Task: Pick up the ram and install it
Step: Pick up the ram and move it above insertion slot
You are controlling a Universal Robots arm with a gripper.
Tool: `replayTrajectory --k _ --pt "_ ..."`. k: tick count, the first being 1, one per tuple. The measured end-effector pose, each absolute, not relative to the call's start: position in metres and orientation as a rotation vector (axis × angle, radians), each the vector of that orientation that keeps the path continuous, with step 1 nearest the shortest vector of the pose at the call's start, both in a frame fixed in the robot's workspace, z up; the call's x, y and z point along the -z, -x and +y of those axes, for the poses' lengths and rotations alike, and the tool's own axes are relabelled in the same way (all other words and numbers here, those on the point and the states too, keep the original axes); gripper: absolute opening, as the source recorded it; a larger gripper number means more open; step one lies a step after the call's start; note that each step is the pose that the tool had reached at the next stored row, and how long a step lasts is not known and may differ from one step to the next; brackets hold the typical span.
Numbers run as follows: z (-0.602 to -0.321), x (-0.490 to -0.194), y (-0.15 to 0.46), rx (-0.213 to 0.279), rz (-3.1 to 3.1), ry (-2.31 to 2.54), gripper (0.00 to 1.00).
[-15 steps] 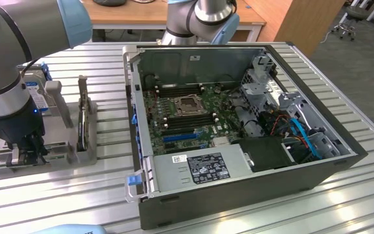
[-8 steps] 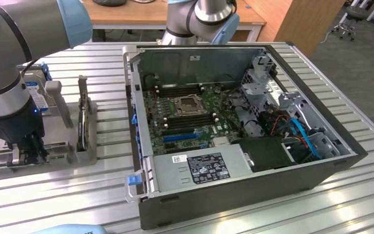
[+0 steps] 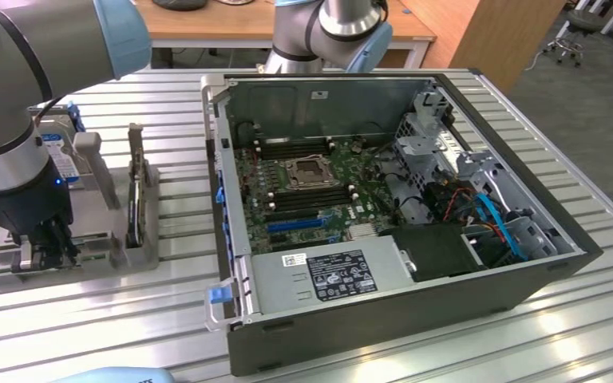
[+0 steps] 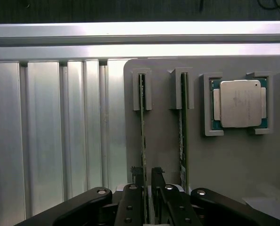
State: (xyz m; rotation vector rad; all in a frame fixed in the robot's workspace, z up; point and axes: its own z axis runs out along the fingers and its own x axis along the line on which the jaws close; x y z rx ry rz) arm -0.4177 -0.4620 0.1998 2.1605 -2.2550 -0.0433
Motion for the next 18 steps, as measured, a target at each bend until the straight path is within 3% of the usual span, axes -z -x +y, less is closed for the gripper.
replayTrajectory --k 18 --pt "-0.4621 -0.1998 0.4177 0.043 -2.239 -2.176 0.21"
